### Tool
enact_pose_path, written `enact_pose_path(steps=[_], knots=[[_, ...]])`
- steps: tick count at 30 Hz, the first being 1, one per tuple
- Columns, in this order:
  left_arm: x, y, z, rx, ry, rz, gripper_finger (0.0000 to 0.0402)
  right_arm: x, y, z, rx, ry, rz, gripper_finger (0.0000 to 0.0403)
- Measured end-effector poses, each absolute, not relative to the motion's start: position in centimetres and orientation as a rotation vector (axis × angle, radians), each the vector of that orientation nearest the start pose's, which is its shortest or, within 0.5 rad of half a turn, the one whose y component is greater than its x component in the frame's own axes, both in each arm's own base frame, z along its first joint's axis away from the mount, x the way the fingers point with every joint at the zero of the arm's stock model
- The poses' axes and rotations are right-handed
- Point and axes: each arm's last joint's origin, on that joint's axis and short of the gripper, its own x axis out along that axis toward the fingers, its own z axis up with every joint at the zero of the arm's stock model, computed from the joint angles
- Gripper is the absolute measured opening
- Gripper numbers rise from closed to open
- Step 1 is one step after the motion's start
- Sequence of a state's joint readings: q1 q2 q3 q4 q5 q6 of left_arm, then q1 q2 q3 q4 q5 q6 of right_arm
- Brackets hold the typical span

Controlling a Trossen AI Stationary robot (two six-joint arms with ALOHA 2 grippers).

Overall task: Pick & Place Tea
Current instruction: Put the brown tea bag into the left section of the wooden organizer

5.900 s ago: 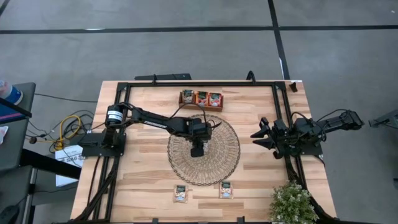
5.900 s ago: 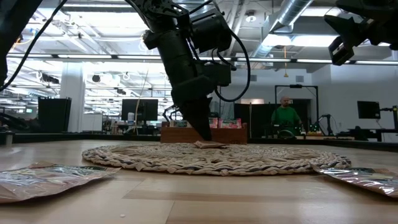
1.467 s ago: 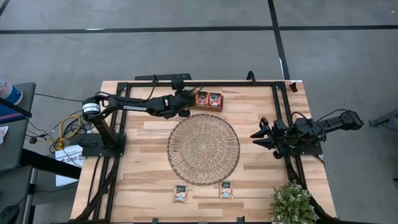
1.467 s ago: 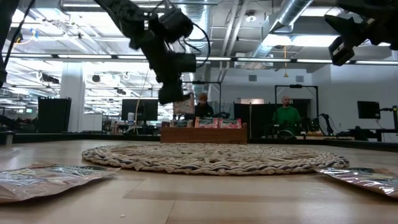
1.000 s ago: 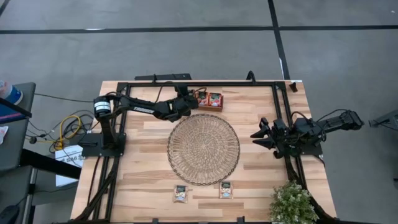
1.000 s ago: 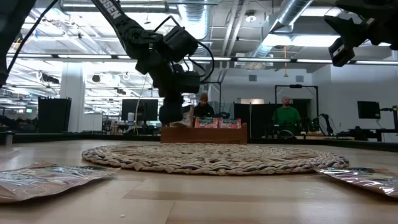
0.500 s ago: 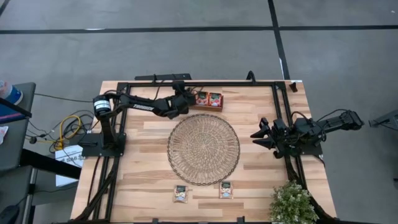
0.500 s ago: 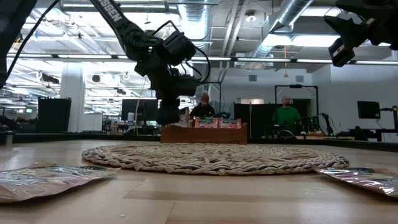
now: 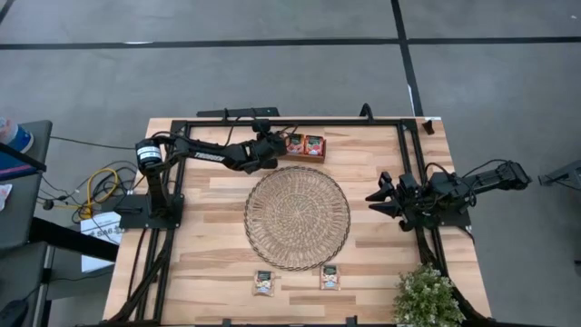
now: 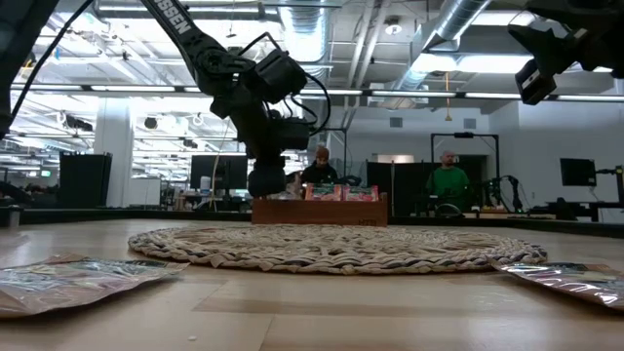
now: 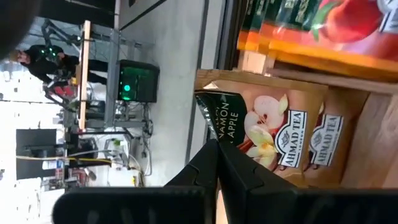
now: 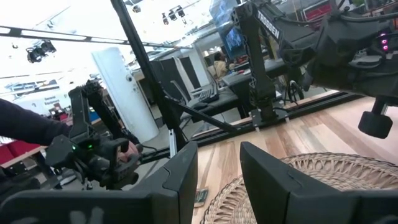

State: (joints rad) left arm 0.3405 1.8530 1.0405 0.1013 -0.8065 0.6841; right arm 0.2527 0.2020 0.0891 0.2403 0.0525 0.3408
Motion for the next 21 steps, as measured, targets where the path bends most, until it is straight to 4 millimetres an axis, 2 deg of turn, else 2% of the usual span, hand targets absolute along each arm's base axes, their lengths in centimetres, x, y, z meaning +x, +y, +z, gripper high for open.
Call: enact_pose_path(steps=[6,21], knots=[[34.3,13.8,15.7,0.746,1.126,0.767,0.0,10.4,2.5,20.1,0.359,-0.091,0.22,0.0114],[34.7,12.9,15.7,0.755,1.111,0.74,0.0,10.4,2.5,20.1,0.359,-0.092,0.219,0.0114]])
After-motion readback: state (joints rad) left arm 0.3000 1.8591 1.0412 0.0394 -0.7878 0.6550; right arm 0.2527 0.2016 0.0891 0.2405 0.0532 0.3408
